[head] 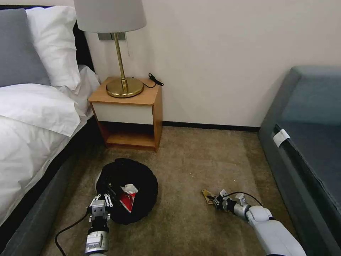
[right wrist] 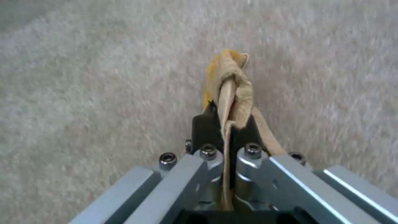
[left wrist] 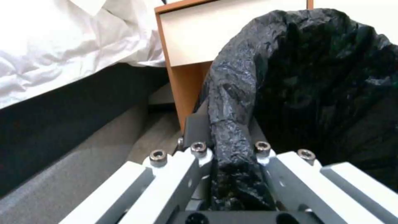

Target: Pick up the trash bin, then pick up the garbage on the floor and place it into the trash bin.

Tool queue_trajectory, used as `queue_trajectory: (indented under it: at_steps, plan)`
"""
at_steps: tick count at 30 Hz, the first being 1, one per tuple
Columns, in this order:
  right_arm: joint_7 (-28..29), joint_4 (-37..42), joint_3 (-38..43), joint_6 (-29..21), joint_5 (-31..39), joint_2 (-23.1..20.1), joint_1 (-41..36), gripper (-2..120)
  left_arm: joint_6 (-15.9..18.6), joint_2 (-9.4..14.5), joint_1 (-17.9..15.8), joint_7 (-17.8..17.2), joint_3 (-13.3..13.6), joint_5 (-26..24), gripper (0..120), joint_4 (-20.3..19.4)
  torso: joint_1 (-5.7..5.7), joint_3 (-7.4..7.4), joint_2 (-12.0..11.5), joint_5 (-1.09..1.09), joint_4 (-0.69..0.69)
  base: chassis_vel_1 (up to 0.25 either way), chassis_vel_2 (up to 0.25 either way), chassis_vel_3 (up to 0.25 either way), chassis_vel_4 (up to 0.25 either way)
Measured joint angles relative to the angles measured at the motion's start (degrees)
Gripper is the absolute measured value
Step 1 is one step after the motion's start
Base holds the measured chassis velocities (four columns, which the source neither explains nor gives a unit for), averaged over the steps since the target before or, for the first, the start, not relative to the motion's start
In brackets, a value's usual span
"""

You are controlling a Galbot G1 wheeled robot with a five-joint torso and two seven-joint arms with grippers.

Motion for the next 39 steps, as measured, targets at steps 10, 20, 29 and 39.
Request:
queue_trajectory:
  at_steps: [10,20,29,39]
  plan:
    - [-0.3,6.8,-1.0,0.1,2.5,-0.4,-0.7,0,0.0,-0.1,-0.1,0.0,0.0,0.2,3,0.2,0.00,0.00,0.0,0.00,0.01,0.000,0.000,0.000,0.000]
    - [0.2,19.2,-3.9,2.4,10.2,-0.8,-2.5,0,0.4,-1.0,-0.3,-0.1,0.4,1.5,3,-0.6,0.00,0.00,0.0,-0.01,0.01,0.000,0.000,0.000,0.000]
    - [5.5,33.3,-6.7,7.1,9.5,1.2,-4.8,0,0.4,-1.5,-0.1,0.0,0.8,2.2,3,-0.5,0.00,0.00,0.0,0.00,0.01,0.000,0.000,0.000,0.000]
    - [6.1,48.8,-10.6,7.2,11.0,0.8,-7.3,0,0.0,-2.5,0.2,-0.1,0.6,4.5,3,-0.9,0.00,0.00,0.0,-0.01,0.01,0.000,0.000,0.000,0.000]
